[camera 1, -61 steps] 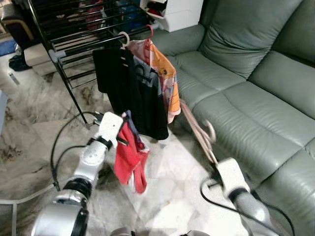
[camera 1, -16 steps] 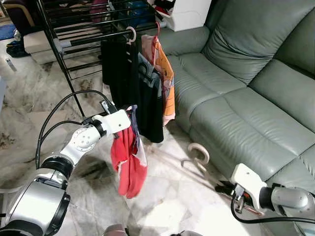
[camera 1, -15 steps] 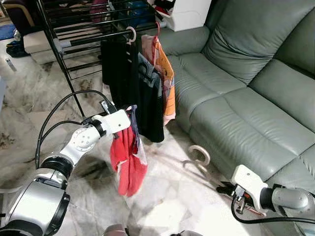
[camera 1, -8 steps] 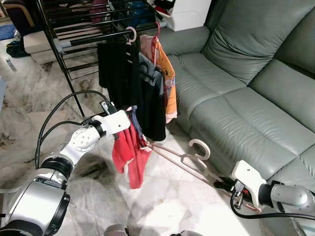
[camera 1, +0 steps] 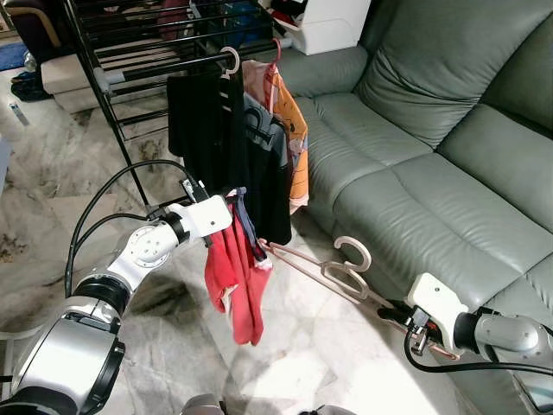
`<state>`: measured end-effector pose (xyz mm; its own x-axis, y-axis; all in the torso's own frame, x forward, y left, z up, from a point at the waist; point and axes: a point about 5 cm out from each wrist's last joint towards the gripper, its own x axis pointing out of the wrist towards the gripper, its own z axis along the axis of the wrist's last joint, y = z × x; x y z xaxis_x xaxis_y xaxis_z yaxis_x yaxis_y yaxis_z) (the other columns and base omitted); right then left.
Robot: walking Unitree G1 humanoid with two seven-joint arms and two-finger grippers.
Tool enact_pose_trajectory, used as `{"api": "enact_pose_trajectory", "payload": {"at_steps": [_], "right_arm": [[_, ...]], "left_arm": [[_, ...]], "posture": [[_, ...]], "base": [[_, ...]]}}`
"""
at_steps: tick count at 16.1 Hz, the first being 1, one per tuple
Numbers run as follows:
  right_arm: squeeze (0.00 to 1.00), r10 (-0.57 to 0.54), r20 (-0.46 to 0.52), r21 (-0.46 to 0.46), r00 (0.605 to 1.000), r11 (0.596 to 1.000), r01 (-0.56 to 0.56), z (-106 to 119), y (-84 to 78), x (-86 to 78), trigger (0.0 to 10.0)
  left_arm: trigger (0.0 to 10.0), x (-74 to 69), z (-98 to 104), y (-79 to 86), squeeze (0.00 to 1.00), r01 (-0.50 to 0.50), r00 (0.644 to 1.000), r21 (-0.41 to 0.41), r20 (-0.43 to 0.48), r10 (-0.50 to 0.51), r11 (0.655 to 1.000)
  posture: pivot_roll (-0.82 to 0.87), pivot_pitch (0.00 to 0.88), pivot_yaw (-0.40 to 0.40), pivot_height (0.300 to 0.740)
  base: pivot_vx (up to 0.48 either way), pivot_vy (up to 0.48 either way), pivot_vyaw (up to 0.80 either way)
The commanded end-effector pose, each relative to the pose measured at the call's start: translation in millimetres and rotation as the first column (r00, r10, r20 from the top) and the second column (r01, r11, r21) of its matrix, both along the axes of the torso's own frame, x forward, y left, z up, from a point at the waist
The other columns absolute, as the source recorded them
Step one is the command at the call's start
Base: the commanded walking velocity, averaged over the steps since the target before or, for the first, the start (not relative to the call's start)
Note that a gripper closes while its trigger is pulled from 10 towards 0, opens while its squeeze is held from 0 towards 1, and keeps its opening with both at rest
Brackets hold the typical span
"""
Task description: Hang hanger
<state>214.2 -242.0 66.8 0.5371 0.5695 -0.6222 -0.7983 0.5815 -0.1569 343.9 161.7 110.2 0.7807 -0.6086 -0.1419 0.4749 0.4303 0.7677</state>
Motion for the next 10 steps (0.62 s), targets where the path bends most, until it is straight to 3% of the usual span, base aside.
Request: {"api": "enact_pose_trajectory", "payload": {"at_steps": [1,5,10], "right_arm": [[0.00,-0.011,0.022,0.002,1.000,1.000,0.011,2.8,-1.3,3.4,10.0],[0.00,-0.012,0.005,0.010,1.000,1.000,0.012,-1.1,-1.6,1.0,10.0],[0.00,-0.003,-0.024,0.098,1.000,0.995,0.006,5.3,4.2,-1.9,10.0]], "left_arm": [[10.0,4.8,11.8,-4.3,0.00,0.028,0.999,-0.003,0.035,-0.028,1.000],[10.0,5.0,14.3,-8.5,0.00,0.046,0.998,-0.013,0.046,-0.045,0.999],[10.0,5.3,12.4,-5.6,0.00,0.028,0.999,-0.006,0.041,-0.028,1.000]], "posture": [[-0.13,0.000,-0.005,0.740],[-0.13,0.000,-0.005,0.740],[-0.13,0.000,-0.005,0.740]], "base": [[0.000,0.000,0.00],[0.000,0.000,0.00],[0.000,0.000,0.00]]}}
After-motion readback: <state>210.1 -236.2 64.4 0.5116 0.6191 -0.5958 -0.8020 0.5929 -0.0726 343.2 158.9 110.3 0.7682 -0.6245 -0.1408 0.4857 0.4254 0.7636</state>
